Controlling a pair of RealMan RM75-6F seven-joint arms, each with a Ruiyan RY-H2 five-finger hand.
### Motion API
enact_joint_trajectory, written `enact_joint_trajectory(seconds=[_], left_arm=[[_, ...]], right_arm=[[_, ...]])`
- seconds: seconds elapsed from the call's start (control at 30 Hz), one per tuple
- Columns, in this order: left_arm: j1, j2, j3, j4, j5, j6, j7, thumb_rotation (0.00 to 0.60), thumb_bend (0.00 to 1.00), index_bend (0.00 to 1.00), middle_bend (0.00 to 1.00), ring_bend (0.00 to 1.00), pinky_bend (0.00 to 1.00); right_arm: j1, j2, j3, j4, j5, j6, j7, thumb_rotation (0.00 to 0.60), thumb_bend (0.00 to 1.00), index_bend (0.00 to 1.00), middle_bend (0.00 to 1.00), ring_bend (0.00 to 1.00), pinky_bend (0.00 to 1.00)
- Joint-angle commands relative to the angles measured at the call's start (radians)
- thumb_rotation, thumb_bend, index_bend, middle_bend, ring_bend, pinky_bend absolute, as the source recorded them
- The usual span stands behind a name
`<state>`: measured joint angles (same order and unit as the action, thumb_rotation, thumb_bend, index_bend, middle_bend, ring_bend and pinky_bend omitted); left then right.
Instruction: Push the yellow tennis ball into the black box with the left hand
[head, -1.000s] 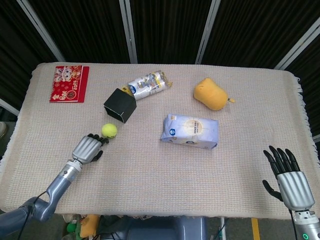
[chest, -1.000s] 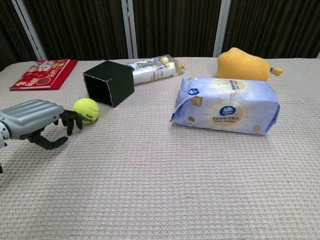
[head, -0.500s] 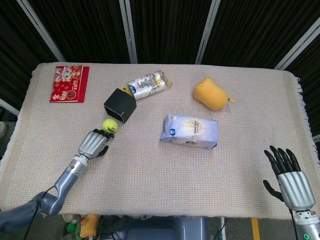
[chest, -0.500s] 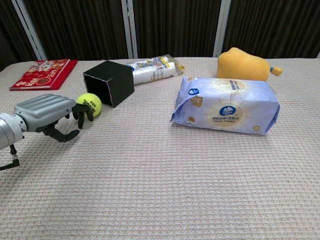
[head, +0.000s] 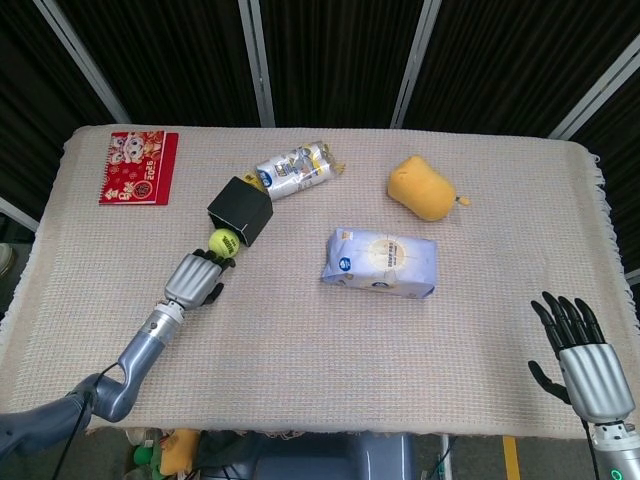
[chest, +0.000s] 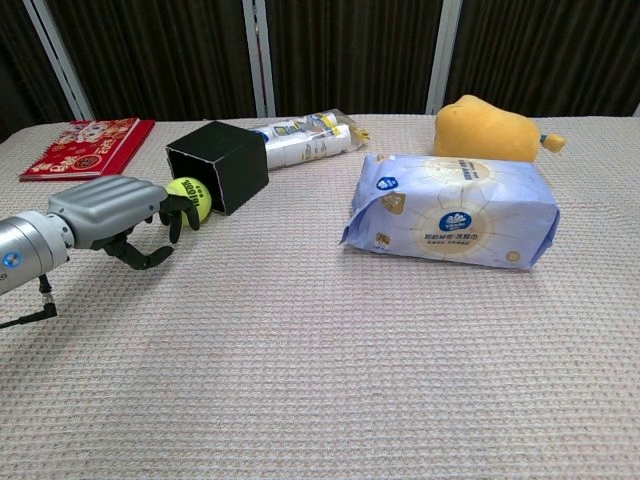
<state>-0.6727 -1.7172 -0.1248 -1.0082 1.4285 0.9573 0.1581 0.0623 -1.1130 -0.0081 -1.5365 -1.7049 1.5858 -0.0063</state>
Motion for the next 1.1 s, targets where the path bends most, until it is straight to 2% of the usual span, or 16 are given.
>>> enact_joint_trajectory(seconds=[0.03, 0.63, 0.73, 0.8, 0.87, 1.1], left_arm=[[-0.004, 0.001, -0.003, 0.006, -0.004, 0.0, 0.004, 0.6, 0.44, 0.29, 0.4, 0.29, 0.31], [-0.041, -0.002, -0.031, 0.028, -0.107, -0.091, 0.07, 0.6, 0.43, 0.23, 0.39, 0.29, 0.31], [-0.054, -0.007, -0.041, 0.027, -0.127, -0.105, 0.094, 0.6, 0.43, 0.2, 0.32, 0.2, 0.25], [-0.061, -0.011, -0.044, 0.024, -0.137, -0.108, 0.112, 0.6, 0.43, 0.16, 0.22, 0.1, 0.18], [-0.065, -0.015, -0.044, 0.023, -0.137, -0.103, 0.124, 0.6, 0.42, 0.14, 0.16, 0.03, 0.12], [-0.082, -0.033, -0.04, 0.041, -0.138, -0.104, 0.142, 0.6, 0.42, 0.13, 0.1, 0.0, 0.0]], right_arm=[[-0.002, 0.001, 0.0, 0.0, 0.0, 0.002, 0.001, 0.6, 0.33, 0.0, 0.0, 0.0, 0.0], [-0.008, 0.002, 0.002, 0.001, -0.001, 0.016, 0.007, 0.6, 0.33, 0.0, 0.0, 0.0, 0.0], [-0.008, 0.001, 0.001, 0.002, -0.003, 0.015, 0.007, 0.6, 0.33, 0.0, 0.0, 0.0, 0.0], [-0.009, 0.002, 0.0, 0.002, -0.004, 0.015, 0.007, 0.6, 0.33, 0.0, 0.0, 0.0, 0.0], [-0.009, 0.003, 0.001, 0.002, -0.004, 0.016, 0.008, 0.6, 0.33, 0.0, 0.0, 0.0, 0.0], [-0.012, 0.007, 0.001, 0.004, -0.005, 0.022, 0.017, 0.6, 0.33, 0.0, 0.0, 0.0, 0.0]])
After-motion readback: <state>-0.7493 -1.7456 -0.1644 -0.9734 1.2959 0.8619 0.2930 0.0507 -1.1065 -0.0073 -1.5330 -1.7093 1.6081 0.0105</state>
